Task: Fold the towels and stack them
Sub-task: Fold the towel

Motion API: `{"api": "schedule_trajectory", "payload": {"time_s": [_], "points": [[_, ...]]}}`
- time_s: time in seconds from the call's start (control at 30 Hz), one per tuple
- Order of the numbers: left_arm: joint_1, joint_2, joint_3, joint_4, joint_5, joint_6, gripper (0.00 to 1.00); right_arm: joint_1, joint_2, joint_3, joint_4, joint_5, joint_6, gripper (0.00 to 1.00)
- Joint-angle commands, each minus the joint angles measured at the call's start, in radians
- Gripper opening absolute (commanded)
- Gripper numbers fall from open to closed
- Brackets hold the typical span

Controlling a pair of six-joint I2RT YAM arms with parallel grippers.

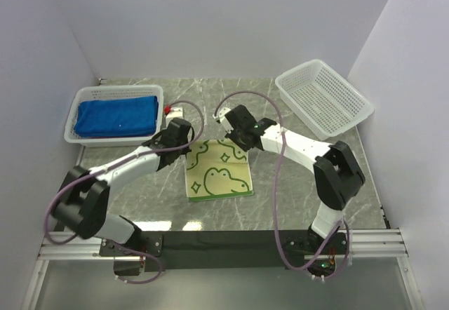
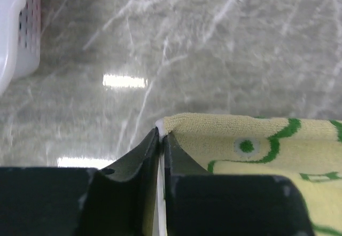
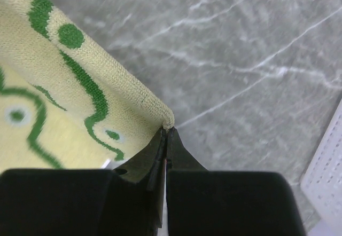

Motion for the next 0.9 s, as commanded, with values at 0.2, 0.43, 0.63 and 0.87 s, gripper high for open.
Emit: {"api": "schedule_trajectory", "payload": {"time_s": [0.2,0.43,0.63,0.87], "points": [[0.092,0.23,0.198,0.066,-0.01,0.112,0.37,-0.105,0.182,0.184,0.009,0.002,-0.064,0.29],[0.109,0.204,0.287,-0.074,-0.001,0.022,0.74,-0.134,0.165,0.248,0.021,0.075,0.098,0.55],[0.028,0.001,0.13,-0.242,0.117,-0.196,0.73,-0.13,-0.061,0.026,0.039,-0.07,0.413,0.51],[-0.162,-0.138,-0.104,-0.104,0.272,-0.44,0.6,-0.122,-0.334,-0.353,0.266,-0.26,0.683,0.48]]}}
